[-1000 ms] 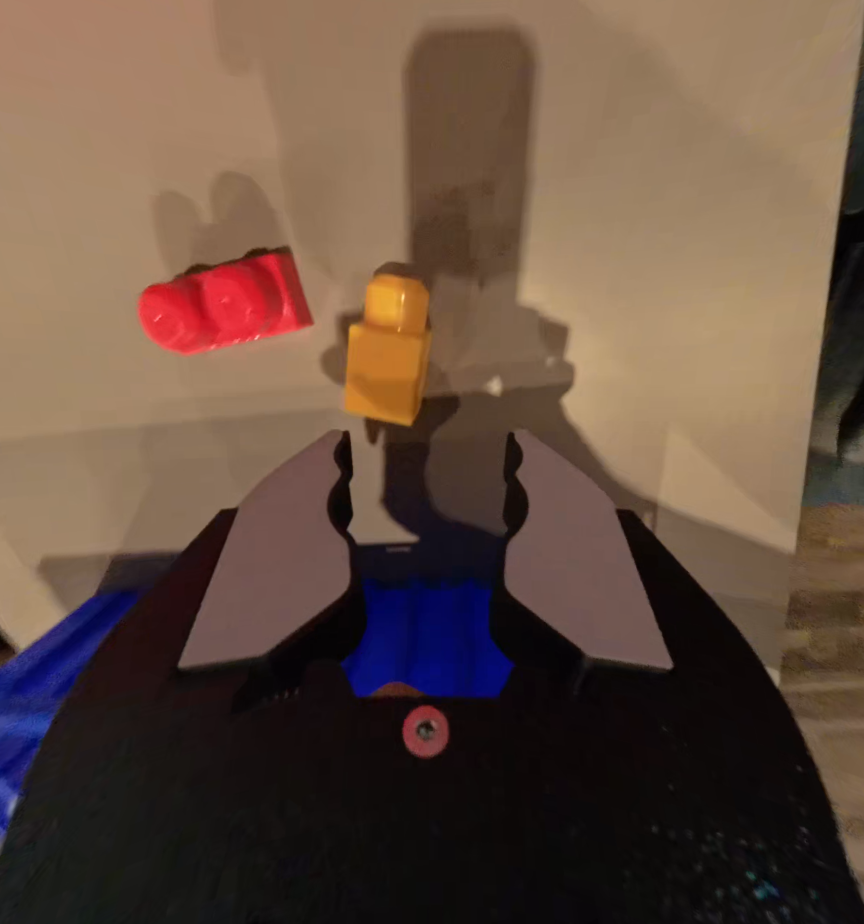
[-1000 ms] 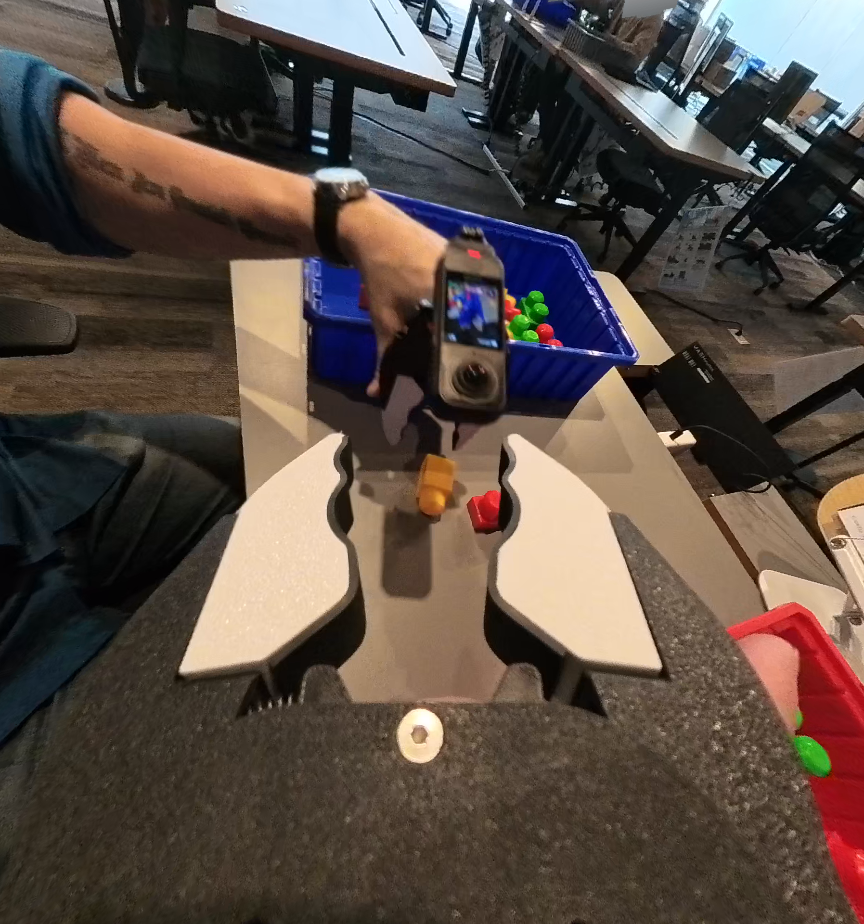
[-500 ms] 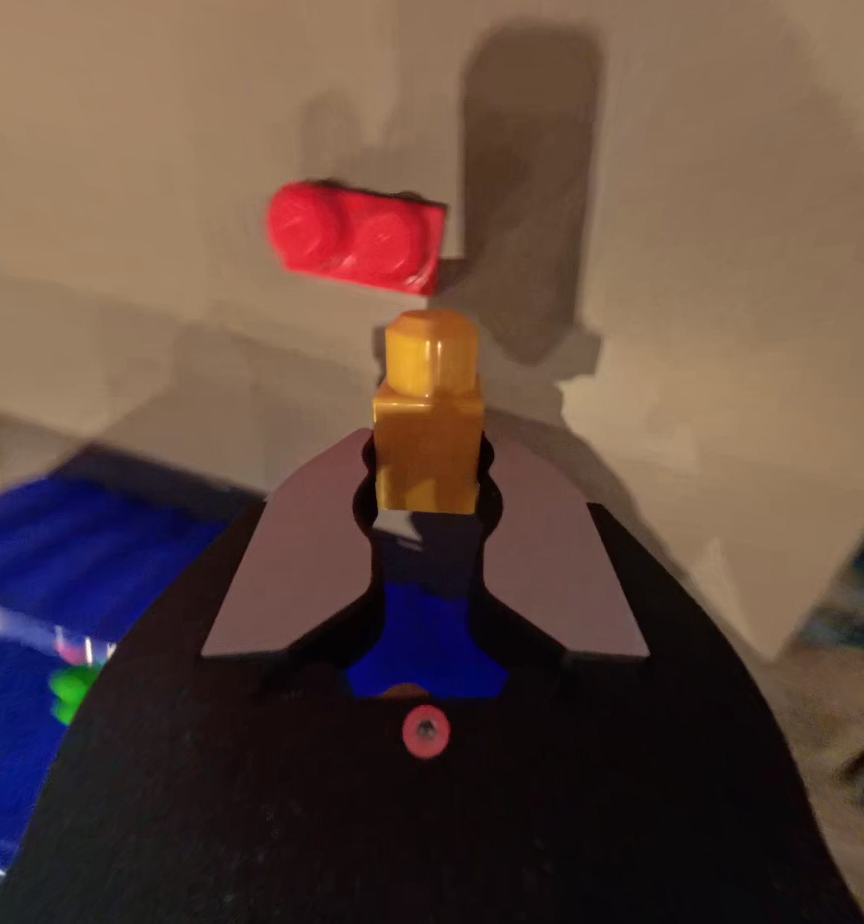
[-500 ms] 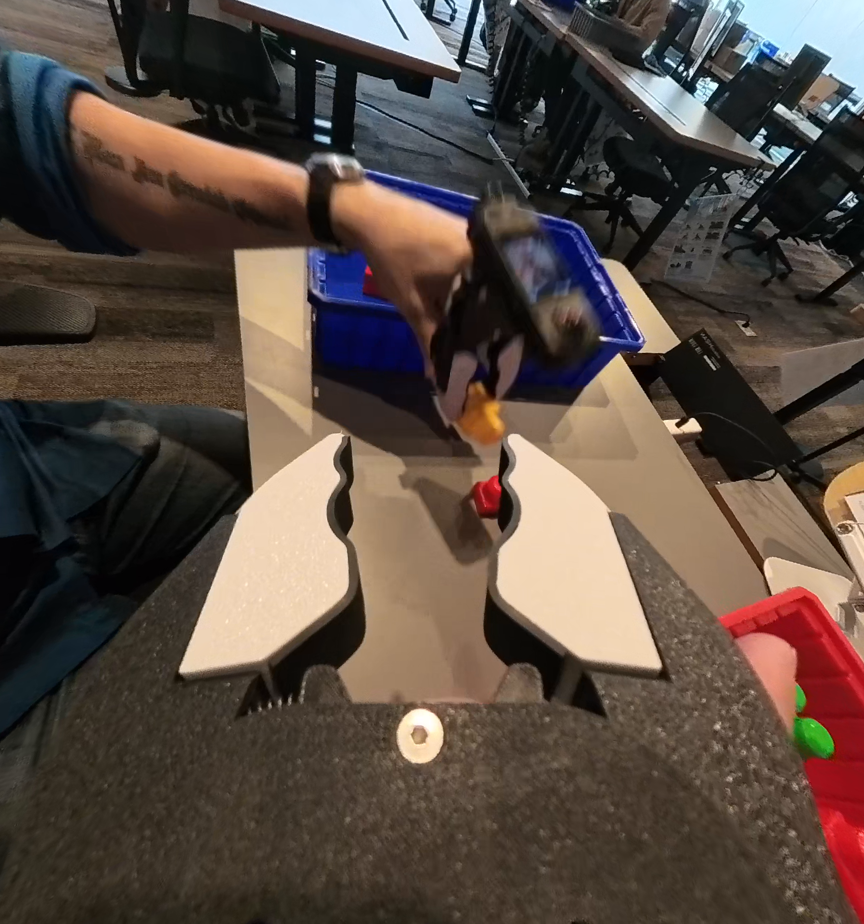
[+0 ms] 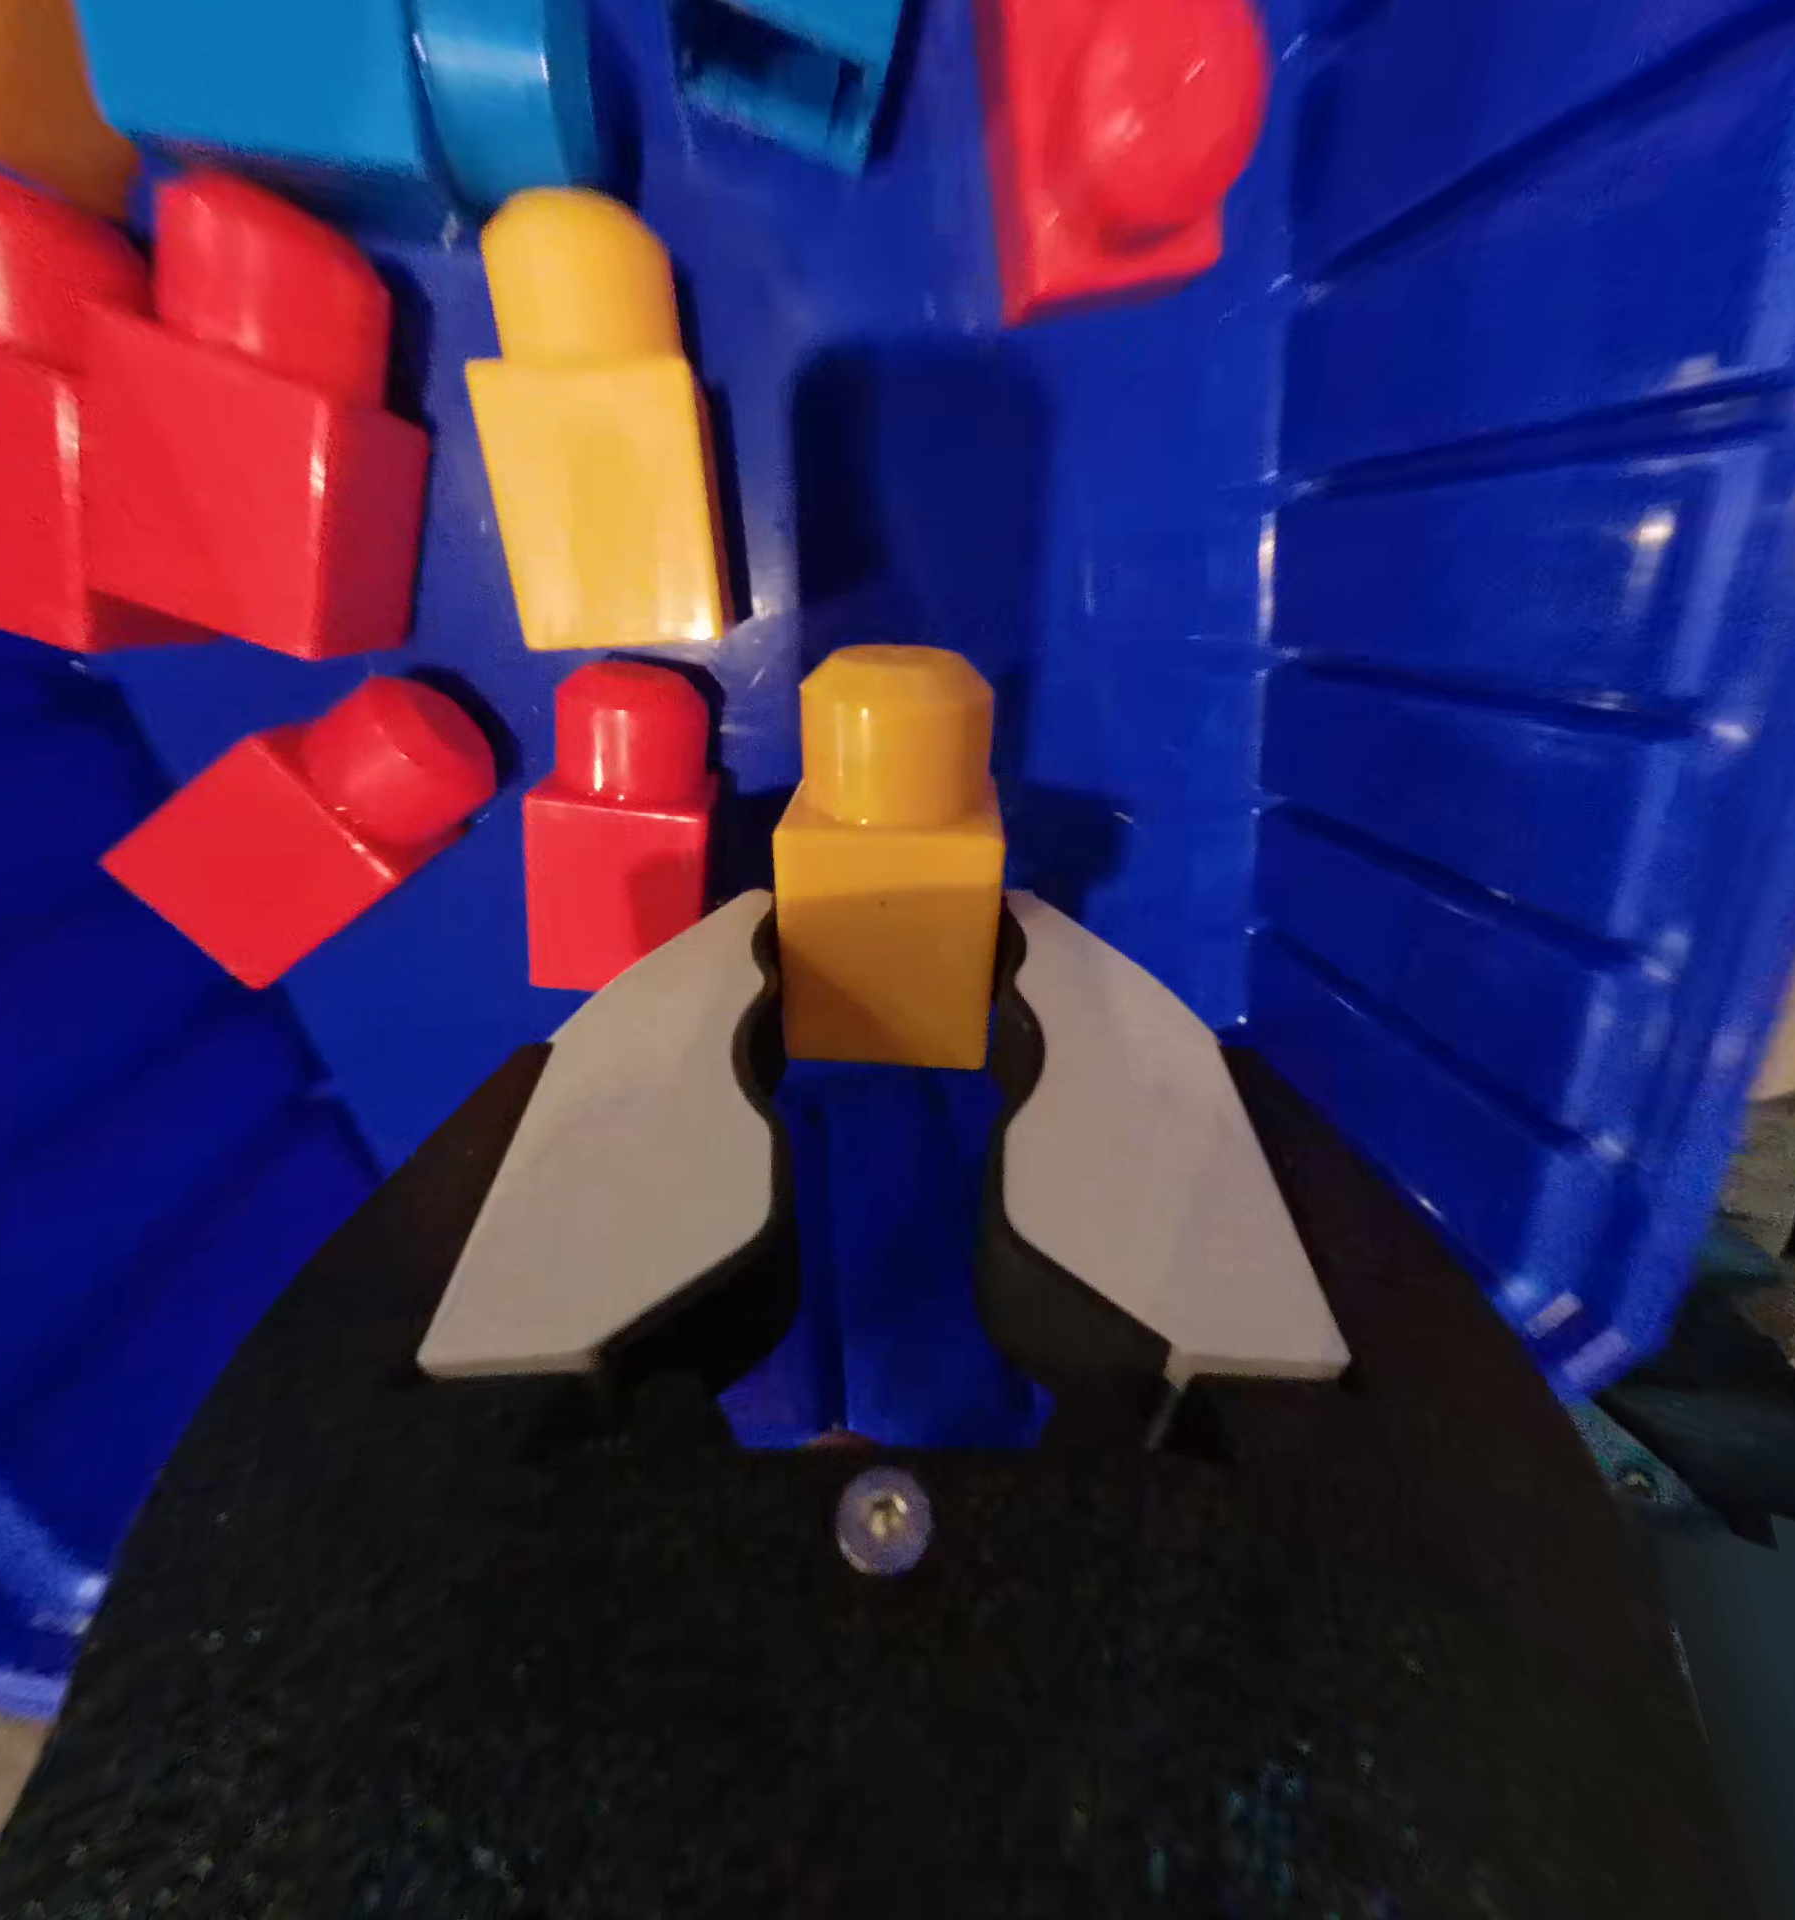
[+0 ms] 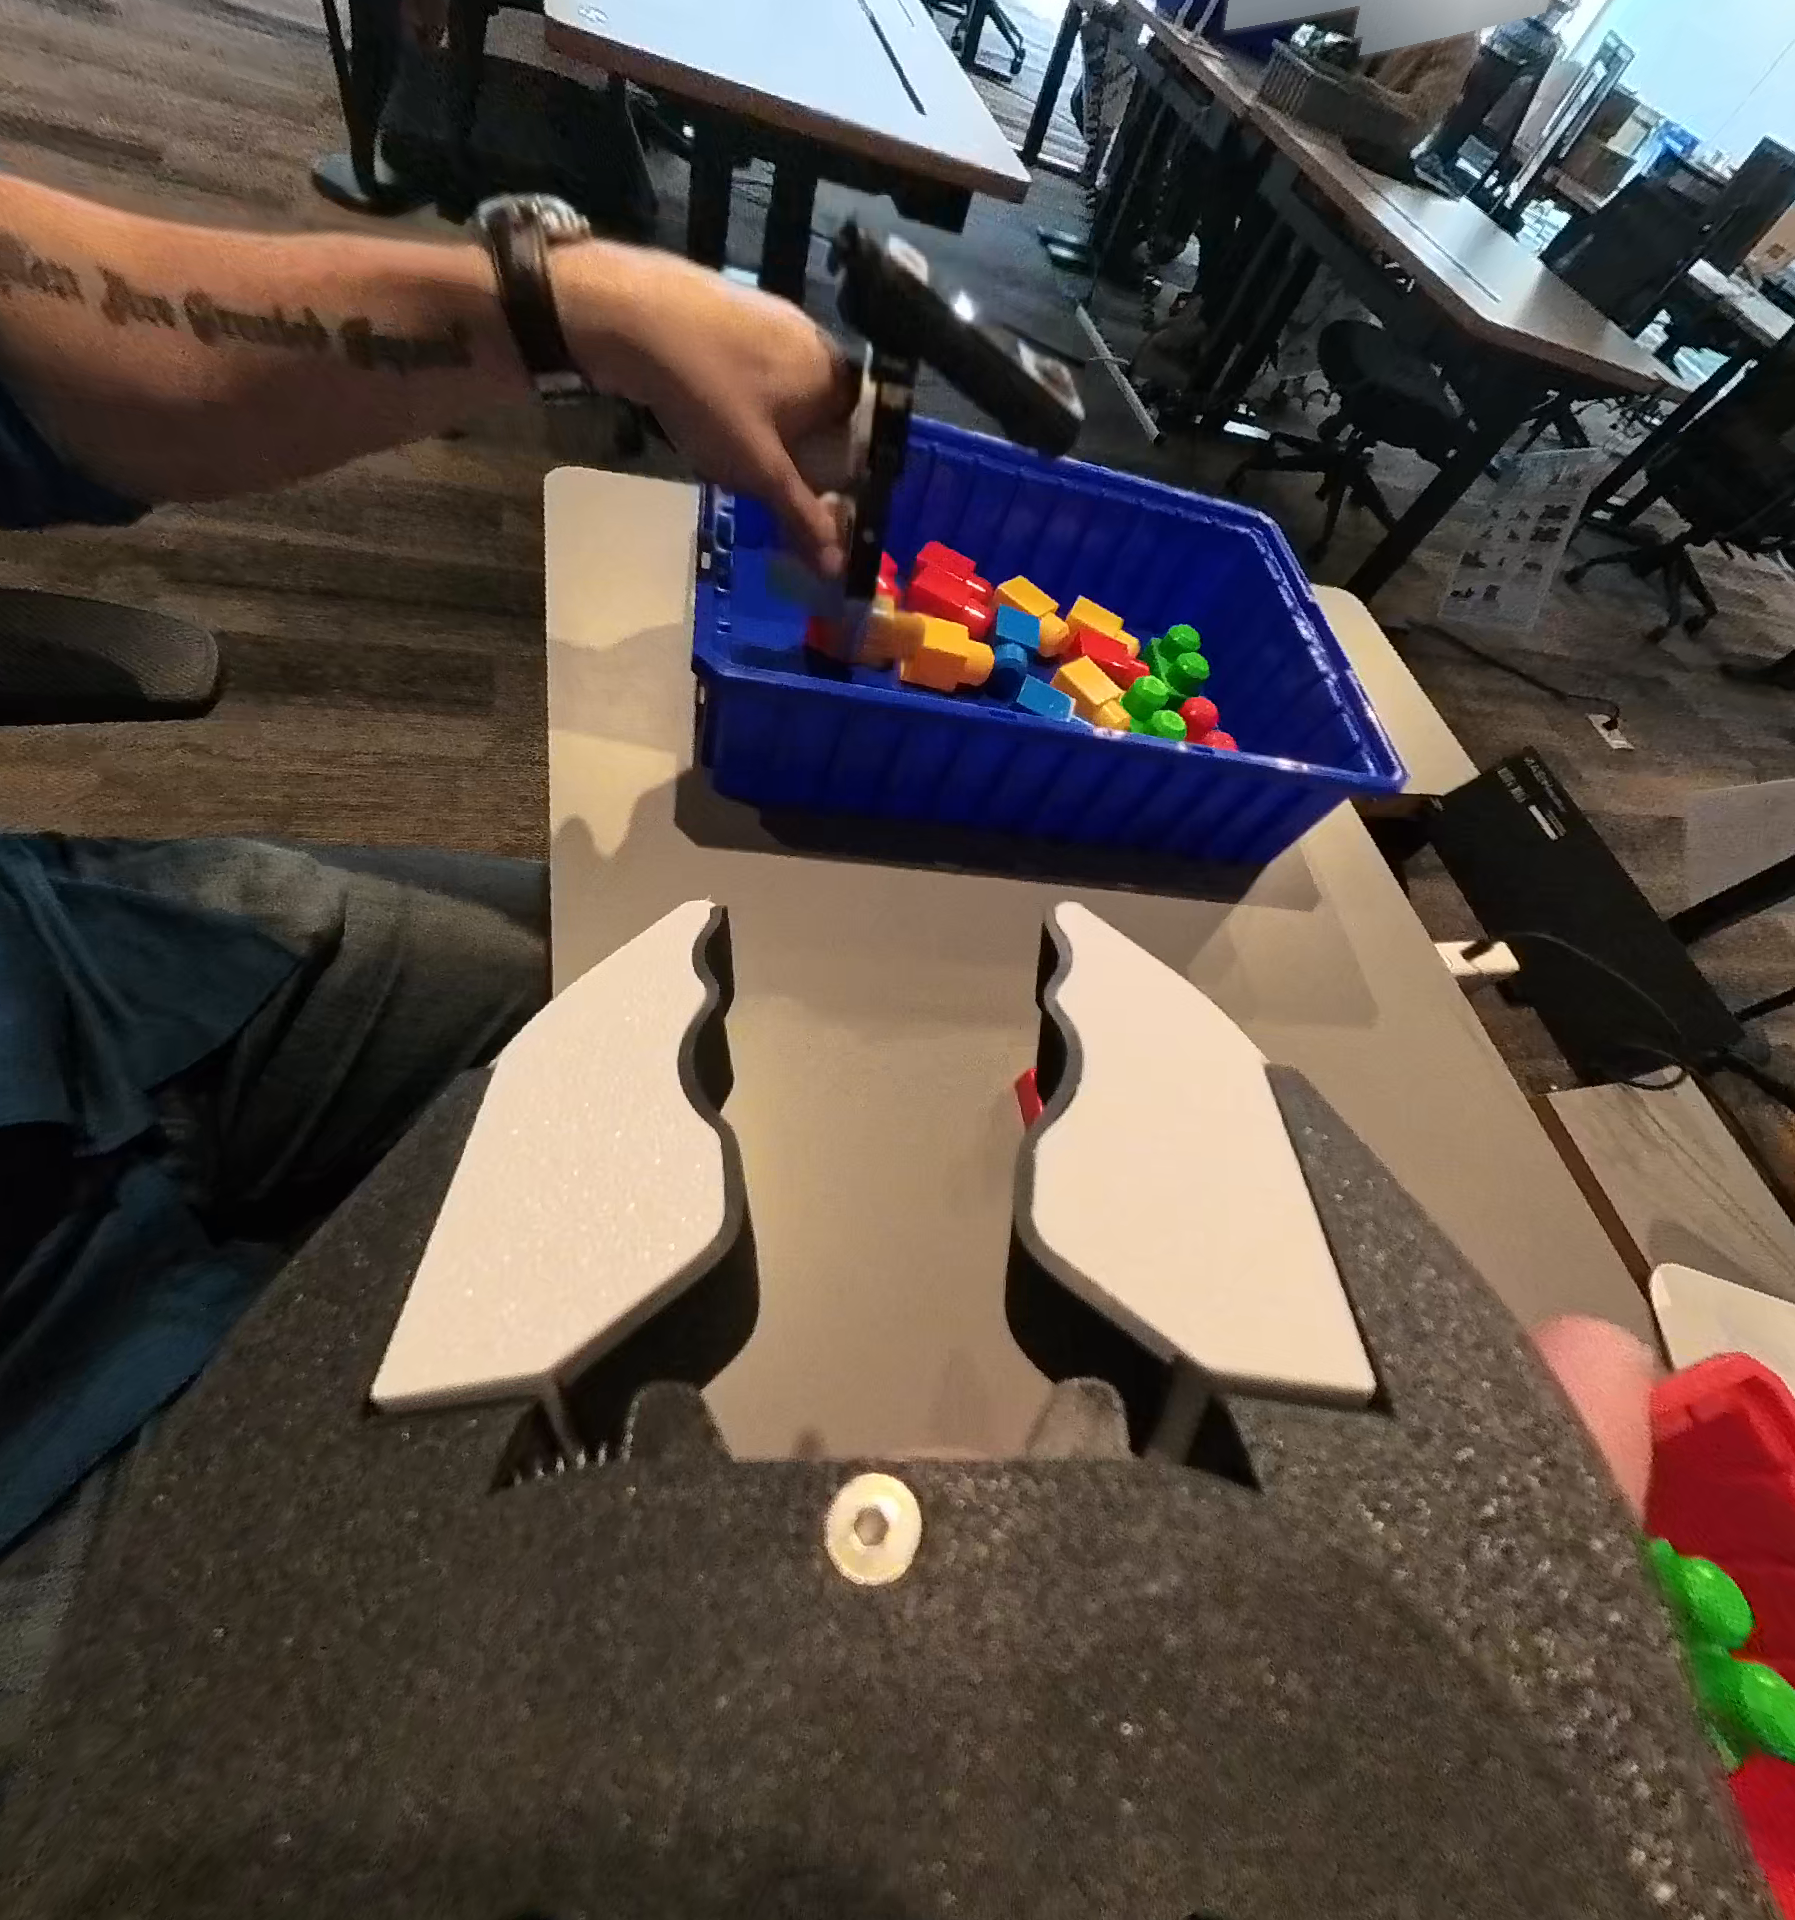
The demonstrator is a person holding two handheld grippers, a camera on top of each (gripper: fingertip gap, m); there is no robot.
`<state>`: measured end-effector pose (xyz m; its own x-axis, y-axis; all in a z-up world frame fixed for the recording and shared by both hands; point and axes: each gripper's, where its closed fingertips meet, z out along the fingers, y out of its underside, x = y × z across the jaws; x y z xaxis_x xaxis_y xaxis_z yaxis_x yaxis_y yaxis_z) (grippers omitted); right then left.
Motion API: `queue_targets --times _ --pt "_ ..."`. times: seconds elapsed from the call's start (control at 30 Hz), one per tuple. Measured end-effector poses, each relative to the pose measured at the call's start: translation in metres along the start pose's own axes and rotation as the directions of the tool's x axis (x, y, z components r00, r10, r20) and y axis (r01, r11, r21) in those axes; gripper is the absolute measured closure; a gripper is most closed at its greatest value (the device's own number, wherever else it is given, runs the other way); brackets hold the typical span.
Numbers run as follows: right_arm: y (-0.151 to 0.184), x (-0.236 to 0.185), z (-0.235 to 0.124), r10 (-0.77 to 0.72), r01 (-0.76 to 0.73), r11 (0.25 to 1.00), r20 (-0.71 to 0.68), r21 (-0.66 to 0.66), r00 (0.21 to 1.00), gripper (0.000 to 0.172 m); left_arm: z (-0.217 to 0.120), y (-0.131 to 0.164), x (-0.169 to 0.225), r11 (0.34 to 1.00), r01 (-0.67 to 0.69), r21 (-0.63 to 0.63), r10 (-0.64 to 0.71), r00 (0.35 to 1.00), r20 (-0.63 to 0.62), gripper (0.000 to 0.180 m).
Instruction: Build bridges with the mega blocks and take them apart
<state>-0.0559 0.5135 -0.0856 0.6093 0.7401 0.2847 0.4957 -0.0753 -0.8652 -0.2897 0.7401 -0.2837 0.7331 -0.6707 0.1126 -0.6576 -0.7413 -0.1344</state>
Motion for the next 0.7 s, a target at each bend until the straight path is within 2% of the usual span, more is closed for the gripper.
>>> queue_targets --times 0.1,0.23,0.33,0.37,0.43,0.47,0.6,0.7 --pt "0.000 -0.002 0.007 -0.011 0.011 1.000 0.005 -0.018 1.000 0.116 0.022 0.006 -0.009 0.998 0.025 -0.060 -0.022 0.999 0.049 0.144" --pt "0.002 -0.004 0.012 -0.013 0.013 1.000 0.015 -0.025 1.000 0.115 0.024 0.006 -0.016 0.996 0.033 -0.087 -0.025 0.995 0.094 0.144" --pt "0.006 -0.003 0.012 -0.009 0.009 0.999 0.016 -0.036 1.000 0.115 0.032 0.013 -0.012 0.987 0.033 -0.156 -0.028 0.999 0.036 0.142" --pt "0.008 -0.003 0.011 -0.005 0.006 0.999 0.016 -0.039 1.000 0.115 0.032 0.013 -0.011 0.986 0.025 -0.163 -0.022 1.000 0.022 0.133" --pt "0.011 -0.002 0.009 0.001 -0.001 0.999 0.011 -0.044 1.000 0.115 0.033 0.013 -0.013 0.985 0.004 -0.170 0.001 1.000 0.032 0.102" --pt "0.012 -0.001 0.007 0.003 -0.003 0.999 0.006 -0.046 1.000 0.115 0.032 0.014 -0.013 0.984 0.001 -0.177 0.005 1.000 0.031 0.099" --pt "0.013 0.000 -0.002 0.009 -0.009 0.999 -0.016 -0.040 1.000 0.116 0.015 0.010 -0.007 0.992 -0.003 -0.125 0.005 1.000 0.016 0.097" --pt "0.010 0.002 -0.008 0.009 -0.010 1.000 -0.034 -0.020 0.999 0.115 -0.016 -0.007 0.011 1.000 -0.026 -0.009 0.026 0.999 0.023 0.095"
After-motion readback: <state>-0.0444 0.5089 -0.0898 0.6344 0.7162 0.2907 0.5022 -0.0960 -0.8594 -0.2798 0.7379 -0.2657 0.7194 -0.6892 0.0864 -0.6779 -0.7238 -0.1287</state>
